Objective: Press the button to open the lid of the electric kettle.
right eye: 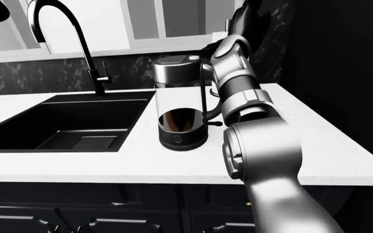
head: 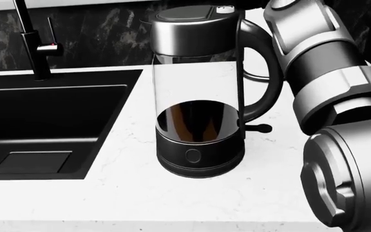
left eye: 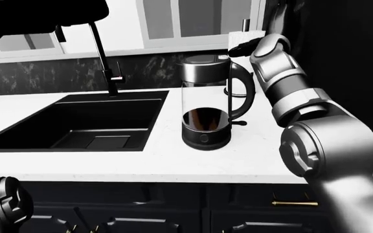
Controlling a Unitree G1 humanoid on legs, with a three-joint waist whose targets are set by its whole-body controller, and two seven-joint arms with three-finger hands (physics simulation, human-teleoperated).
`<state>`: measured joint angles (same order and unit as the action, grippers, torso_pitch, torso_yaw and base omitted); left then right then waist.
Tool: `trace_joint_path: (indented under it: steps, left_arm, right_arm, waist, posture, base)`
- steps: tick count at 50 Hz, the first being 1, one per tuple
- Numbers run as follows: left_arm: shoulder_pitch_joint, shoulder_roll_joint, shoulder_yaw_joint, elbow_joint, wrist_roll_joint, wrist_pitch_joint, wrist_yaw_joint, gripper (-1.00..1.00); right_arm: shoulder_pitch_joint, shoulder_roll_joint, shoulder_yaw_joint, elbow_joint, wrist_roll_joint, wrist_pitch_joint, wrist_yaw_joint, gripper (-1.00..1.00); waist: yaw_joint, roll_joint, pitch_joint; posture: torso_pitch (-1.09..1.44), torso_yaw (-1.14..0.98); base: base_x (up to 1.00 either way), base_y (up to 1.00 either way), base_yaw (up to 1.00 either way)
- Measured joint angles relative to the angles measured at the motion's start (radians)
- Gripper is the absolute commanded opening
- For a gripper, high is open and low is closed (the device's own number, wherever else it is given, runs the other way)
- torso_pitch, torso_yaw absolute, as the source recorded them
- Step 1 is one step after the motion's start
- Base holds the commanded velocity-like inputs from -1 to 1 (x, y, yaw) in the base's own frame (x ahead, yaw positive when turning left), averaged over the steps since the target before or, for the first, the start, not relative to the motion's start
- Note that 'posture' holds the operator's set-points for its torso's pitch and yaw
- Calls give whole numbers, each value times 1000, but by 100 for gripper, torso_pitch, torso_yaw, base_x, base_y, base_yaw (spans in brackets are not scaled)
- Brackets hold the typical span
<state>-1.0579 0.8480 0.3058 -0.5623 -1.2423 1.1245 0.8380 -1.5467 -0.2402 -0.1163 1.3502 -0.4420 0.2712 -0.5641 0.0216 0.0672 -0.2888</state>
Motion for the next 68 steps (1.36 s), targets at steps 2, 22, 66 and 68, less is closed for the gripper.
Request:
trace_joint_path:
  steps: [2, 22, 66, 68]
  left_arm:
    - [0, 0, 1, -1, 0, 2, 1, 100]
    - [-7, 2, 2, 0, -5, 5, 2, 100]
    - [-5, -14, 0, -6, 18, 16, -9, 100]
    - [-6, -12, 4, -4, 18, 16, -9, 100]
  right_arm:
    - [0, 1, 0, -1, 0, -1, 0, 100]
    - [-15, 7, 5, -2, -13, -10, -38, 100]
    - [4, 26, 4, -3, -19, 31, -89, 100]
    - [-4, 17, 3, -1, -18, 37, -84, 100]
  waist:
    - [0, 0, 0]
    - [0, 0, -1]
    - [9, -7, -5]
    - [11, -7, -3]
  posture:
    - [-50, 0]
    - [-50, 0]
    - [-50, 0]
    - [-50, 0]
  base:
    - [0, 0, 0]
    - [0, 0, 0]
    - [0, 0, 0]
    - [0, 0, 0]
